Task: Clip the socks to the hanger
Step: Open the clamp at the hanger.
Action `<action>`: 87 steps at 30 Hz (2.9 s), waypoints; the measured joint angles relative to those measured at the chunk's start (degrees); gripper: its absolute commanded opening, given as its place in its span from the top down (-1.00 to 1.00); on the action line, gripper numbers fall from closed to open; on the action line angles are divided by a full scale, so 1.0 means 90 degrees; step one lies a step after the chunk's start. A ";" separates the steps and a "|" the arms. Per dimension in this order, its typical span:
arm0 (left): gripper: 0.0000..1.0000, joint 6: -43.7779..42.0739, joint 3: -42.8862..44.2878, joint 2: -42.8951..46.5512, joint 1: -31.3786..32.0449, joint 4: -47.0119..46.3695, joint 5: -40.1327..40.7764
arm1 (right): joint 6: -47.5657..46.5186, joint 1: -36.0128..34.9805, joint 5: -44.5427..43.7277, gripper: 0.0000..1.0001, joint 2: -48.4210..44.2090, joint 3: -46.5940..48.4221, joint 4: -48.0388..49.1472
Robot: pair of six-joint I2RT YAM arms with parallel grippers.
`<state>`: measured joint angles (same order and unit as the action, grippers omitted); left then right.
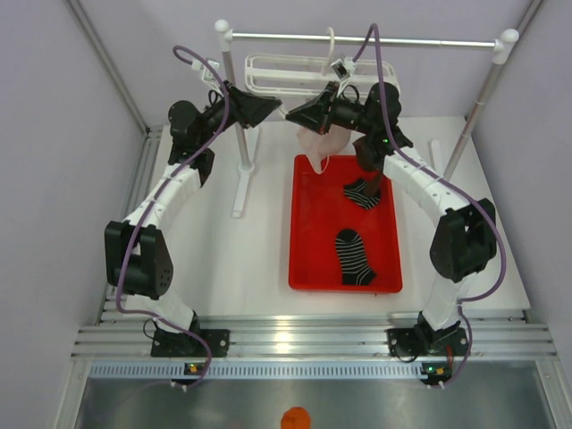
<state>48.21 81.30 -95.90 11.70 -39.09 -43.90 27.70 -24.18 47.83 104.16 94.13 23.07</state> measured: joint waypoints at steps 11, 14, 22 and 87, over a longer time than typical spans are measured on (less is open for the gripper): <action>0.10 0.0087 -0.0078 0.0017 -0.0002 -0.0138 -0.0080 | 0.0335 0.0000 0.0005 1.00 0.0015 0.0000 0.0155; 0.20 0.0129 -0.0114 0.0019 -0.0002 -0.0153 -0.0143 | 0.0452 0.0000 0.0007 1.00 0.0032 0.0000 0.0192; 1.00 0.0180 -0.0121 0.0019 -0.0005 -0.0194 -0.0165 | 0.0542 0.0012 0.0056 0.92 0.0046 0.0000 0.0204; 1.00 0.0634 0.0296 0.0185 0.0068 0.2174 0.1440 | -1.2322 0.0928 -0.1054 -0.42 -0.1807 -0.2907 -0.9024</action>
<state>53.91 83.96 -94.24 12.32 -19.53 -30.94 -83.20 -15.84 38.35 87.90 67.96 -58.15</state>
